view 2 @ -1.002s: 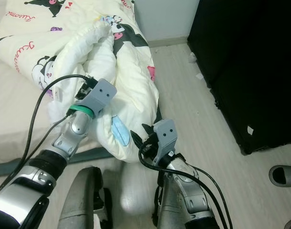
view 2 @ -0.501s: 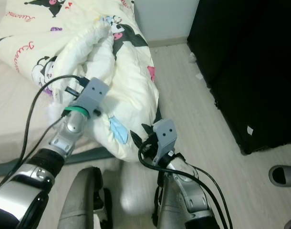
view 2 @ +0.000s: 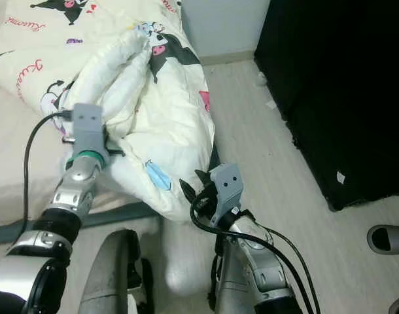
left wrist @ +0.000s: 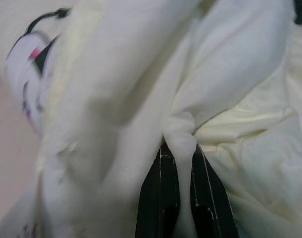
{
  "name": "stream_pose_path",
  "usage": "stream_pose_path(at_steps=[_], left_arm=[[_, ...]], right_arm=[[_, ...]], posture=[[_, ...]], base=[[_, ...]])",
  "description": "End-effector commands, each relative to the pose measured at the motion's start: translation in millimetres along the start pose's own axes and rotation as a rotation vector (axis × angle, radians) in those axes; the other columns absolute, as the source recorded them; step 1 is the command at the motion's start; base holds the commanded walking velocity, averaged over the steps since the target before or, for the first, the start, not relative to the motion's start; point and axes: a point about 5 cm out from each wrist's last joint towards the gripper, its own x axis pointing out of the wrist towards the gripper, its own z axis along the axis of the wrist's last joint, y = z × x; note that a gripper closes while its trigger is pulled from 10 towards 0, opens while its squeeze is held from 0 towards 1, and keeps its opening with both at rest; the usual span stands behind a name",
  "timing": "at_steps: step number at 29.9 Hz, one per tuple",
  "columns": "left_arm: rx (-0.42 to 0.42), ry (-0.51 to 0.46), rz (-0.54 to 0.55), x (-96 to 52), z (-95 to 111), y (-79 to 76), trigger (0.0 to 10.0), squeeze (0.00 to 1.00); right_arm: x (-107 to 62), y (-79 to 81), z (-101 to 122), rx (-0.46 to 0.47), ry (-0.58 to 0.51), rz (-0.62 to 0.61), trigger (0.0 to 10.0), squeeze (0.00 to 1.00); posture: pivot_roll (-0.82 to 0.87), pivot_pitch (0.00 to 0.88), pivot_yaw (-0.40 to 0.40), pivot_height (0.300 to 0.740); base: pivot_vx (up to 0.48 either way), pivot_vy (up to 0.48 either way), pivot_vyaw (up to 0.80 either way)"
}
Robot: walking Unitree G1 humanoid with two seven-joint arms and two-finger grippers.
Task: Clean up the room
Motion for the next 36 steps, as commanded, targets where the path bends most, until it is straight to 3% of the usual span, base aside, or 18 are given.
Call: stream_pose_path(at_steps=[1,5,11,15,19,28,33,36], left_arm=[[-0.069,0.095,0.063,-9.4,-26.9,17.7,0.0,0.00],[-0.123,0.106,0.094,-14.7,-34.1,26.5,0.0,0.00],[-0.262,0.147,0.259,-29.9,-54.7,55.6,0.0,0.00],[-0.326,0.151,0.316,-31.2,-57.3,65.1,0.0,0.00],[-0.446,0.128,0.409,-32.2,-54.5,79.5,0.0,0.00],[-0.469,0.159,0.443,-41.8,-63.6,82.9,0.0,0.00],[-0.480,0.207,0.517,-65.3,-84.6,95.6,0.0,0.00],[-0.464,0.207,0.514,-70.5,-87.7,98.7,0.0,0.00]], right_arm=[[-2.6,3.1,-7.9,0.008,0.026,0.006,10.0,0.00],[-2.7,3.7,-7.9,0.009,0.025,0.007,10.0,0.00],[-1.9,4.8,-7.3,0.010,0.022,0.012,10.0,0.00],[-1.2,4.4,-6.8,0.009,0.020,0.014,10.0,0.00],[-1.0,3.8,-6.1,0.007,0.016,0.015,10.0,0.00],[-2.0,4.2,-6.6,0.006,0.016,0.013,10.0,0.00],[-3.5,4.3,-7.7,0.005,0.018,0.009,10.0,0.00],[-3.9,4.4,-8.2,0.005,0.019,0.008,10.0,0.00]], posture=[[0.04,0.240,0.097,0.604],[0.04,0.241,0.097,0.604],[0.05,0.244,0.093,0.604],[0.05,0.246,0.091,0.604],[0.05,0.245,0.091,0.604],[0.05,0.247,0.096,0.604],[0.05,0.249,0.101,0.604],[0.05,0.249,0.101,0.604]], base=[[0.000,0.000,0.00],[0.000,0.000,0.00],[0.000,0.000,0.00],[0.000,0.000,0.00],[0.000,0.000,0.00],[0.000,0.000,0.00],[0.000,0.000,0.00],[0.000,0.000,0.00]])
